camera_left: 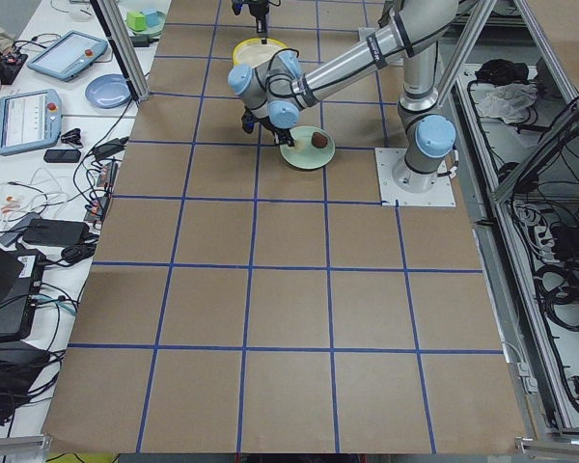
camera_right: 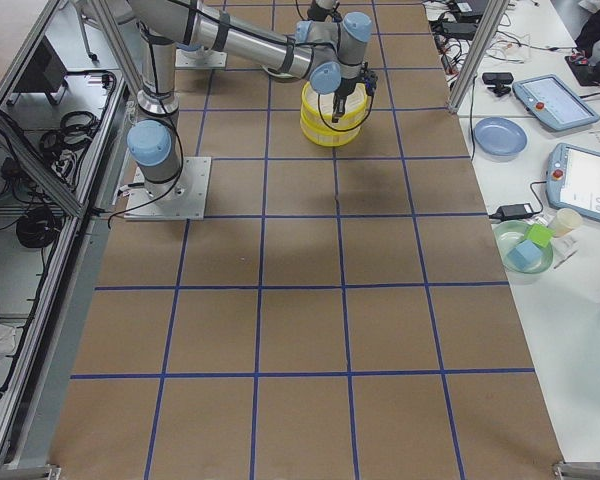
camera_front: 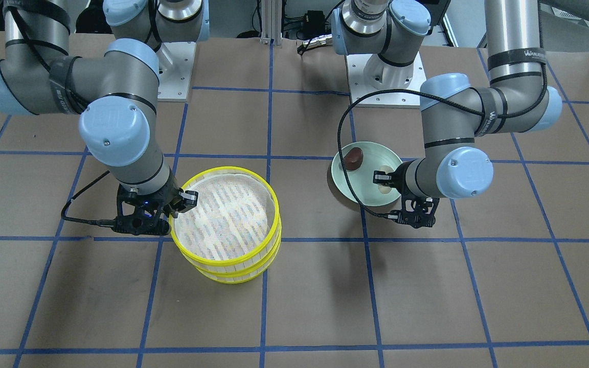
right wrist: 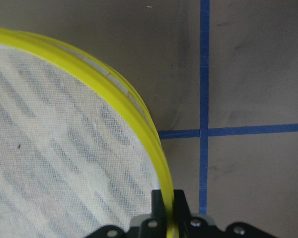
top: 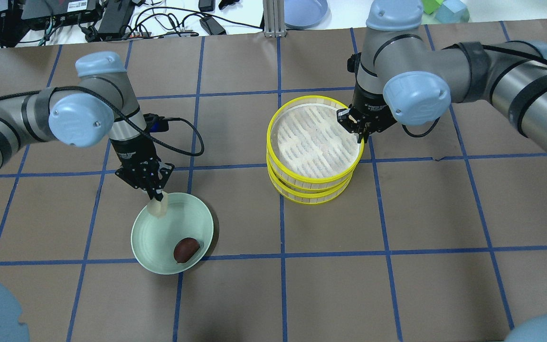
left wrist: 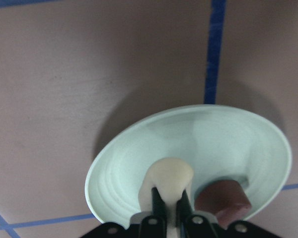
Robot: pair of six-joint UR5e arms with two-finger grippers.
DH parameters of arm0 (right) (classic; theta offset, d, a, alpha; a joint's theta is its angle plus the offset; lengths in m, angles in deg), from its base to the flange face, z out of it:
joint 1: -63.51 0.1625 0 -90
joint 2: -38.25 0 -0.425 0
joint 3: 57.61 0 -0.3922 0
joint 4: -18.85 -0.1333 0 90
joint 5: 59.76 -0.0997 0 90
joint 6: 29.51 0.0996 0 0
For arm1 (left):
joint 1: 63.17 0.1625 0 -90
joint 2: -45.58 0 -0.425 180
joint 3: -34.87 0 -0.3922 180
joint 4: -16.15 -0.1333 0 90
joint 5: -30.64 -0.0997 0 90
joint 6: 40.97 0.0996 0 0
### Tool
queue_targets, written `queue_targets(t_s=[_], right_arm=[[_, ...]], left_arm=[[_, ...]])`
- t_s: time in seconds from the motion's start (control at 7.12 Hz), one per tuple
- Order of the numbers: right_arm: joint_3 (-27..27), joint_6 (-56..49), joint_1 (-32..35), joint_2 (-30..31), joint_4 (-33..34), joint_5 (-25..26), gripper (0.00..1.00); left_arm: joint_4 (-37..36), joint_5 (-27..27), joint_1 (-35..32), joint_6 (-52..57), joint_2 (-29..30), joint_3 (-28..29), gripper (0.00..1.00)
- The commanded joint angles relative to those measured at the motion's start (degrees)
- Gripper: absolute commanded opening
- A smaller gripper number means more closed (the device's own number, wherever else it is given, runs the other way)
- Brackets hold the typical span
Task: Place buns in different layers of steamer
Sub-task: 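Lift the white bun with the left gripper while the right lifts the top steamer tier, then set the top tier aside with the right gripper while the left carries the bun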
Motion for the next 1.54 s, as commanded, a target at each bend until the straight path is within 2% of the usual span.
queue_targets(t_s=[0.0,0.28,0.42,0.56,0.7,0.98,1.12,1.26,1.4], right_arm=[[5.1,-2.1,-2.3,4.5,-9.7,0.4,0.00],[7.4,-16.9,-13.2,6.1,-13.2,0.9,0.00],[7.3,-22.9,-17.2,6.3,-13.3,1.0,0.00],[7.3,-27.3,-19.9,6.1,-13.3,2.8,0.00],[7.1,-28.9,-21.3,6.1,-13.3,3.8,0.00],[6.8,-29.1,-21.3,6.2,-13.4,3.9,0.00],[6.7,-29.0,-21.3,6.5,-13.3,3.8,0.00],[6.7,-29.0,-21.3,6.5,-13.4,3.6,0.00],[6.7,-28.9,-21.3,6.5,-13.4,3.4,0.00]], left_arm=[[4.2,4.4,-2.3,-8.0,-2.7,7.4,0.00],[3.1,12.2,-5.4,-16.5,-2.3,9.4,0.00],[-1.1,12.5,-8.1,-19.4,-2.1,9.3,0.00],[-9.0,17.5,-10.9,-27.4,-0.8,9.2,0.00],[-17.9,22.8,-12.4,-30.0,0.7,9.0,0.00],[-23.0,26.5,-17.2,-31.6,3.7,8.7,0.00],[-27.9,27.6,-20.0,-36.0,5.4,8.5,0.00],[-30.8,27.3,-22.4,-36.7,8.3,8.6,0.00],[-31.5,24.5,-24.1,-37.2,9.9,8.6,0.14]])
